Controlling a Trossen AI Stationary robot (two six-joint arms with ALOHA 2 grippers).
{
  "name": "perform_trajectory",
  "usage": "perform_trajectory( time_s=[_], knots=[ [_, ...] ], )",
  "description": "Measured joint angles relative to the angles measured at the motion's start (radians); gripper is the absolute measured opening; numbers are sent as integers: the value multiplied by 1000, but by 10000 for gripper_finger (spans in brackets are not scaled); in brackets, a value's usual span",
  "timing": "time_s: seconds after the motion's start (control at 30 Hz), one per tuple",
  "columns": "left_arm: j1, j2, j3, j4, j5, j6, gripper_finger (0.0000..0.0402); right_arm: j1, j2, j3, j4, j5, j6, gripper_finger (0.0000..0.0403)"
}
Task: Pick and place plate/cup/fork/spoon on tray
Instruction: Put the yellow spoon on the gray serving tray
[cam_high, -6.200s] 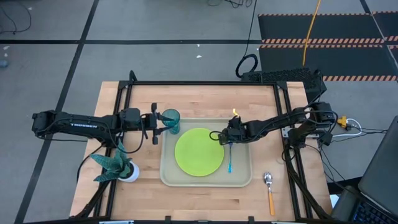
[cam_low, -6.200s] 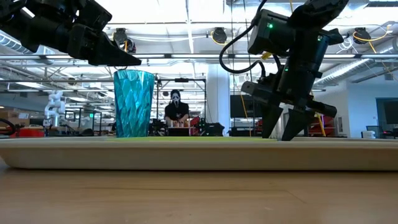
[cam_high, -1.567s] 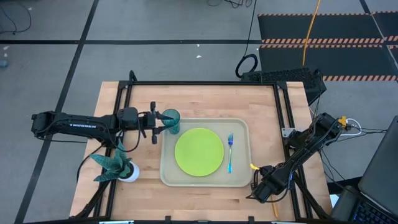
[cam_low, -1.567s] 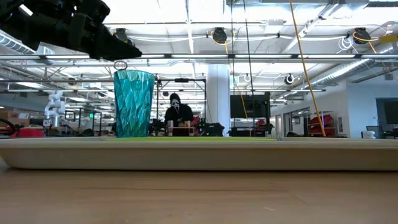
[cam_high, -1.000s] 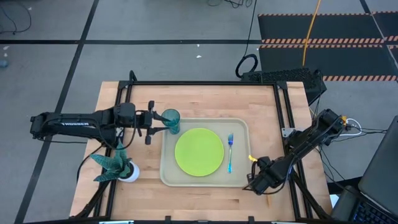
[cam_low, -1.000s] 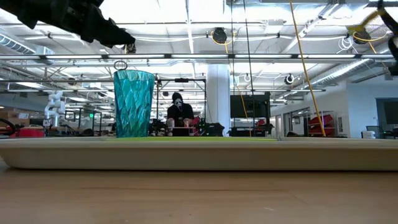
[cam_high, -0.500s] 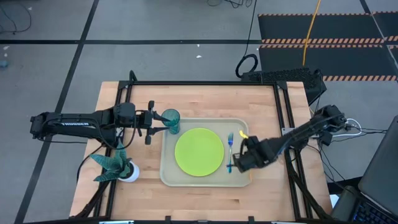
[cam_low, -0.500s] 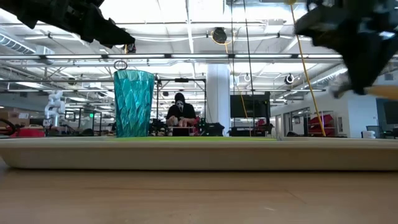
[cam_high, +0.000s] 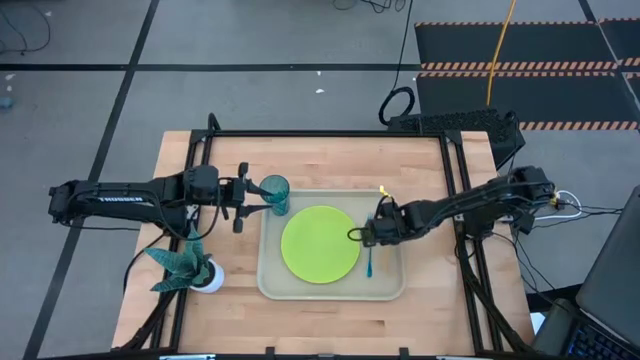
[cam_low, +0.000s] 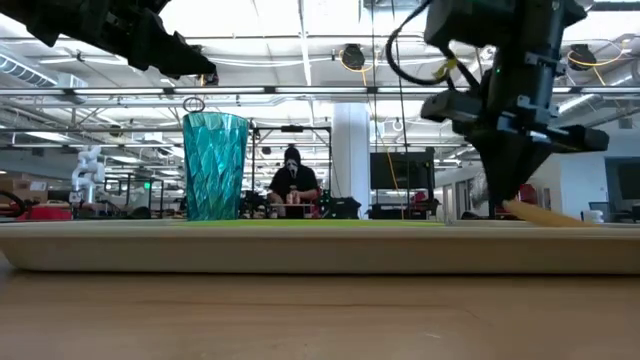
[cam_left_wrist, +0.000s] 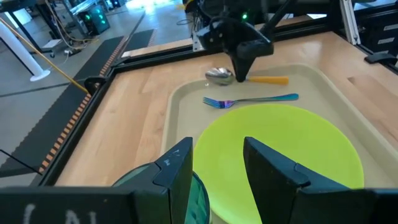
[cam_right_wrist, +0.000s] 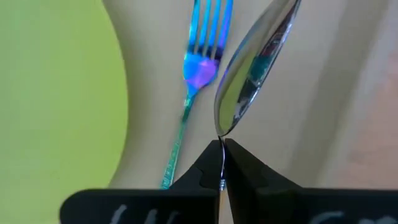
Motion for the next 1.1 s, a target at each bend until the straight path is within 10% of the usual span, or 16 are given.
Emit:
perform_trajectory(
  time_s=[1.1],
  knots=[
    [0,0,0,-3,0,3,147,-31,-1,-37,5,-90,20,53]
  ],
)
